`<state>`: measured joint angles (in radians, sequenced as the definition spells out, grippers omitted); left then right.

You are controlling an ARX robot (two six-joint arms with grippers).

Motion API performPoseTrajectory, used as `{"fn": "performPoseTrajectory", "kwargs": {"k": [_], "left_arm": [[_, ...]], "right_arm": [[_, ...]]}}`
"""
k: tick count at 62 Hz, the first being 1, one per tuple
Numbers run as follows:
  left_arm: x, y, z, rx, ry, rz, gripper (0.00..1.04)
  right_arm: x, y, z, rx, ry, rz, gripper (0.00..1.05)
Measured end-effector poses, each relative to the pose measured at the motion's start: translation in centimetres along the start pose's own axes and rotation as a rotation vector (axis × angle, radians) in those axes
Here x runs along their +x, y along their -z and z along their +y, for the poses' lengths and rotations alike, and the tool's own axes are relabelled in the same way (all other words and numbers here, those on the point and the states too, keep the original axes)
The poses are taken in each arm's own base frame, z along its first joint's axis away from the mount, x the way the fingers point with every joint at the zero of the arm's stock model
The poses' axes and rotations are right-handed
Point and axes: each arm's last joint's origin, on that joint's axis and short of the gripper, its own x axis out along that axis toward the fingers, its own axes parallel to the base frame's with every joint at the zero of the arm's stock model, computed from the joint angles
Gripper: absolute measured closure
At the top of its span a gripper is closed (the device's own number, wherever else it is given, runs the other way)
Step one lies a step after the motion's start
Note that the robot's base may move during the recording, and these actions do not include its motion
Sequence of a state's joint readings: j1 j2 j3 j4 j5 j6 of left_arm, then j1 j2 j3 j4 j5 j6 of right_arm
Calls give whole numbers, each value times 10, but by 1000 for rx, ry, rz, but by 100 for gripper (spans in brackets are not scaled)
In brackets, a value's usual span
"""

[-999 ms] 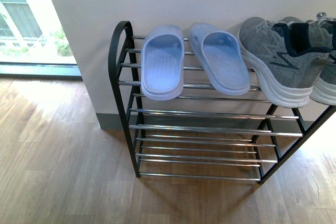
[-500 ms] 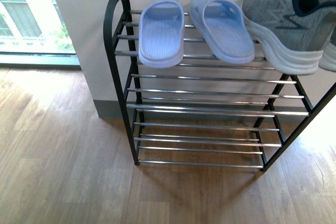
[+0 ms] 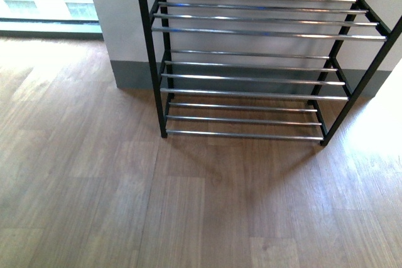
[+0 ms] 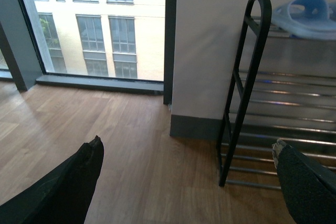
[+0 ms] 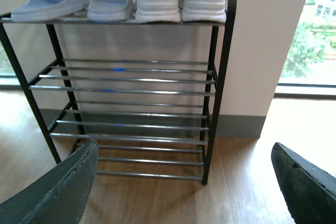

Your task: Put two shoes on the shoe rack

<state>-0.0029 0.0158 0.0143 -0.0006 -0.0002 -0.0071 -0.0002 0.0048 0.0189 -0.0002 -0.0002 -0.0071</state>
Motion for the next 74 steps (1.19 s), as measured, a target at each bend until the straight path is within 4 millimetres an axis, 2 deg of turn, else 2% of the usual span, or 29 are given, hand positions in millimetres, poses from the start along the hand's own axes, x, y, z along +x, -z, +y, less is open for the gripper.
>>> {"fn": "performPoseTrajectory", "kwargs": {"k": [74], "left_arm": [[0, 0, 0, 0, 0, 0, 9]], "right_arm": [[0, 0, 0, 0, 0, -1, 9]]}}
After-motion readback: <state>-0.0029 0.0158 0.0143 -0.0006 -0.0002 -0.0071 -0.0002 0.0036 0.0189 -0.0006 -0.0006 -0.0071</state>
